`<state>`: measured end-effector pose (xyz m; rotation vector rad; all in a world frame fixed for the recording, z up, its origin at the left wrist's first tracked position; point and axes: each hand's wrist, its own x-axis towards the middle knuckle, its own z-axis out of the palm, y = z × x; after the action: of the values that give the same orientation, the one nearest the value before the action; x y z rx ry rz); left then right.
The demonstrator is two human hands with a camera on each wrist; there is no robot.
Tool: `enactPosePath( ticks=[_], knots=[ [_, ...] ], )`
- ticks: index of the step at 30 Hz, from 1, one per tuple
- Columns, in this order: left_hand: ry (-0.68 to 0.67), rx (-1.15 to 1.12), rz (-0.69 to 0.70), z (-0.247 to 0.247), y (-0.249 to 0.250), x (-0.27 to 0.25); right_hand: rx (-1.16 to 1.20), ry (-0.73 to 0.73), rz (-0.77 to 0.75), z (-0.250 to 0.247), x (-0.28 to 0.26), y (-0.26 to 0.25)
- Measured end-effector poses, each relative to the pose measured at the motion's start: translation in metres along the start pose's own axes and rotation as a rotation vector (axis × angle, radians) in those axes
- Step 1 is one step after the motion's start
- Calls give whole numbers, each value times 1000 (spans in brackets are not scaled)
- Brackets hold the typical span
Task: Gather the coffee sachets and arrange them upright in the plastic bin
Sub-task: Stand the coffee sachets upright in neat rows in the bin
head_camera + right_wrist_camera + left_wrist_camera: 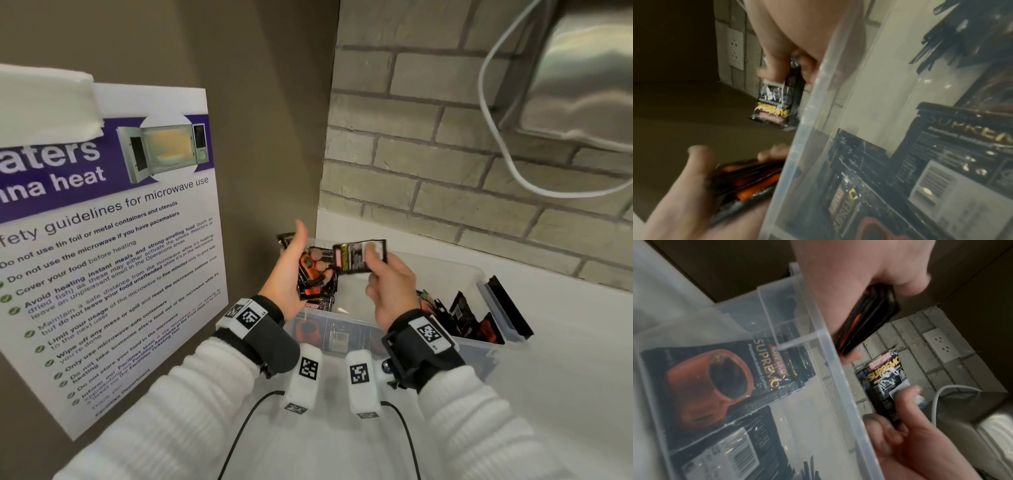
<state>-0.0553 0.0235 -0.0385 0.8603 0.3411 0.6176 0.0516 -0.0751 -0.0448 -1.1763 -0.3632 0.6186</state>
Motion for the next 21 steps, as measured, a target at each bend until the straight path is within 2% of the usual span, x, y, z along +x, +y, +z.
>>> enactPosePath(
  ticks=[1,3,7,10,13,16,18,21],
  knots=[
    [7,-25,5,0,0,1,74,23,-76,0,-2,-1],
    [-6,-5,22,1,0,4,89,-47,-192,2,-6,0],
    [-76,137,-20,-1,-2,6,-366,-281,-444,11,-15,9],
    [-74,113,-52,-1,2,4,-726,-310,-636,15,-14,16],
    [-90,84,-73,-5,3,3,-845,-346,-638,15,-13,18],
    [-112,60,-93,-7,3,1,-867,-387,-625,14,-17,17],
    [-124,35,-107,-7,2,2,-725,-395,-578,13,-18,13],
    [-164,50,-101,-7,1,3,-509,-272,-503,12,-17,9]
  ],
)
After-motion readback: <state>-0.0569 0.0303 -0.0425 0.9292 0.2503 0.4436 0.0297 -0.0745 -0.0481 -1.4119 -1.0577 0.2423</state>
